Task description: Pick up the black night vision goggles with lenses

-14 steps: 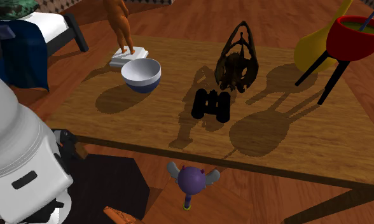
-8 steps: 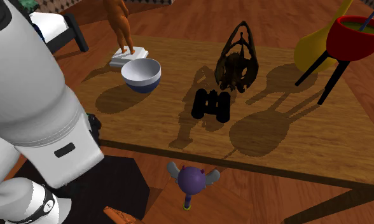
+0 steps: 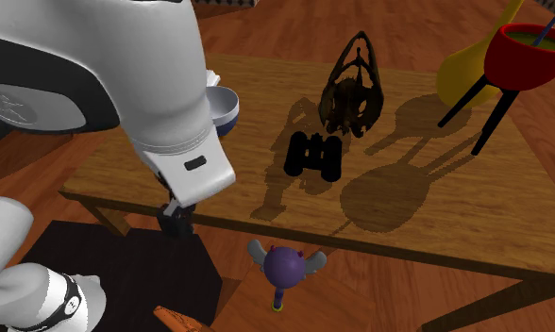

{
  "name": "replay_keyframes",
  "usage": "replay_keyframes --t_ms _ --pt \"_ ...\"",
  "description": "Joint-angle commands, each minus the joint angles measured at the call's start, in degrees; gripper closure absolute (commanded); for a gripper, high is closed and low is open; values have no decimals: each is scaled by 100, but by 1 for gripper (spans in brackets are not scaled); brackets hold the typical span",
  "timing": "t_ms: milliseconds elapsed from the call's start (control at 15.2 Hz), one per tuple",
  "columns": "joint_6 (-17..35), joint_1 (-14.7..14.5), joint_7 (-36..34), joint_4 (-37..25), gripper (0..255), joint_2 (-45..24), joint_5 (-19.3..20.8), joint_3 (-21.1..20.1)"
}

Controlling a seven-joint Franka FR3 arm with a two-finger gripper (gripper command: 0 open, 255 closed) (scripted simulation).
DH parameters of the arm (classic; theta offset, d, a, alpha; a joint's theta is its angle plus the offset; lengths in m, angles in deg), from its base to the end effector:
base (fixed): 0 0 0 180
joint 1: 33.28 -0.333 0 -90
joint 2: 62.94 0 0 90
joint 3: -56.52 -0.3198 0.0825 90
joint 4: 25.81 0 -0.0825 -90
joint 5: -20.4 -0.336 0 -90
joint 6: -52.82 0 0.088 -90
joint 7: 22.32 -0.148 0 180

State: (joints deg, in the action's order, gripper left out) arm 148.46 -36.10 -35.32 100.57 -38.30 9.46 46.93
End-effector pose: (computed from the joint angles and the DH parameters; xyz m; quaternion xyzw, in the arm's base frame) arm 0.3456 0.1103 0.5123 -0.9963 0.0292 0.0665 0.0465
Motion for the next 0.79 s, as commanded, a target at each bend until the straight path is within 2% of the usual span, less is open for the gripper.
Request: replay_keyframes --t_ms 0,330,726 --pt "139 3 -361 -290 0 -339 -11 -163" --pt "414 -10 -1279 -1181 0 -1308 128 -541" --pt "512 -122 -2395 -2546 0 -2604 568 -847"
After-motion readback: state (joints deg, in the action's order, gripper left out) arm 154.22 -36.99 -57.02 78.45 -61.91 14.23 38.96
